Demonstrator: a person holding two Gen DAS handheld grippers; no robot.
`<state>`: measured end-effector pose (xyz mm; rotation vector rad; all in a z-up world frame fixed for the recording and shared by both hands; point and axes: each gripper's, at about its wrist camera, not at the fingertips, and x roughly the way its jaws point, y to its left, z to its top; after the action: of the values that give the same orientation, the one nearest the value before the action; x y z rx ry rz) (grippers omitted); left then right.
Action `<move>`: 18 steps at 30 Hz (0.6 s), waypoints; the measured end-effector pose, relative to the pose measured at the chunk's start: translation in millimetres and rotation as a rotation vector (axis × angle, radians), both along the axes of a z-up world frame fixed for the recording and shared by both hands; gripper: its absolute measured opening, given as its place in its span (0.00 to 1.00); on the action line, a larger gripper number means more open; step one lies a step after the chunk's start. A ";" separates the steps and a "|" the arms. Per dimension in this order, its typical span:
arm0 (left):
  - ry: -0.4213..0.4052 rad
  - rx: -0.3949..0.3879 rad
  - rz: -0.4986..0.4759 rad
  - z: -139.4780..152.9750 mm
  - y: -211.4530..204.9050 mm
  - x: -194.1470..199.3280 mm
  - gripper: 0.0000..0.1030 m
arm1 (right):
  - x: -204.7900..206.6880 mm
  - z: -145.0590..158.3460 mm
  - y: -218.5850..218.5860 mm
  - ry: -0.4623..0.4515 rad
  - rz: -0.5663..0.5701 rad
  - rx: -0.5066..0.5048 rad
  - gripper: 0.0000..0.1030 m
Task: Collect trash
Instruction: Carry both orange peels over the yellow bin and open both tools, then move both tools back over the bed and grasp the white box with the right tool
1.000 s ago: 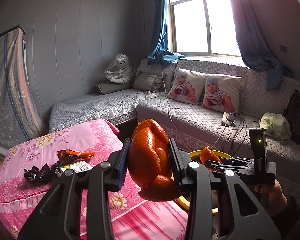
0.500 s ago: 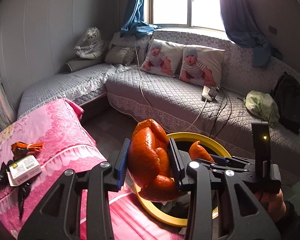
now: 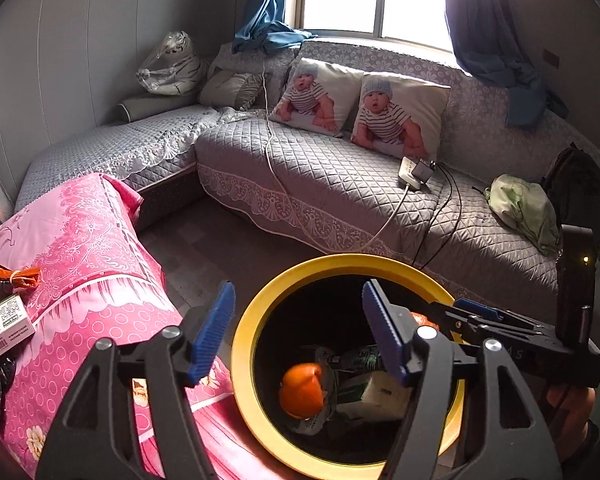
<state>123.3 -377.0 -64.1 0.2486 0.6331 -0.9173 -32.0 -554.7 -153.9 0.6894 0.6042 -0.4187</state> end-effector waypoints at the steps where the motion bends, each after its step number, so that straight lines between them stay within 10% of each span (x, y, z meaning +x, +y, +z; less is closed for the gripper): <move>1: 0.004 -0.011 0.005 1.6 2.9 0.7 0.75 | -3.3 3.9 -1.6 -0.007 -0.009 -0.007 0.59; 5: 0.001 -0.090 0.046 12.5 25.3 4.6 0.92 | -11.1 19.3 0.7 -0.027 -0.017 -0.042 0.64; 18: -0.202 -0.218 0.453 83.7 173.2 52.9 0.92 | 52.6 75.9 104.1 -0.079 0.282 -0.325 0.75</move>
<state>176.3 -203.8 19.6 -0.0021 0.3753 -0.5097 20.5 -450.6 -77.9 0.3028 0.5341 -0.2181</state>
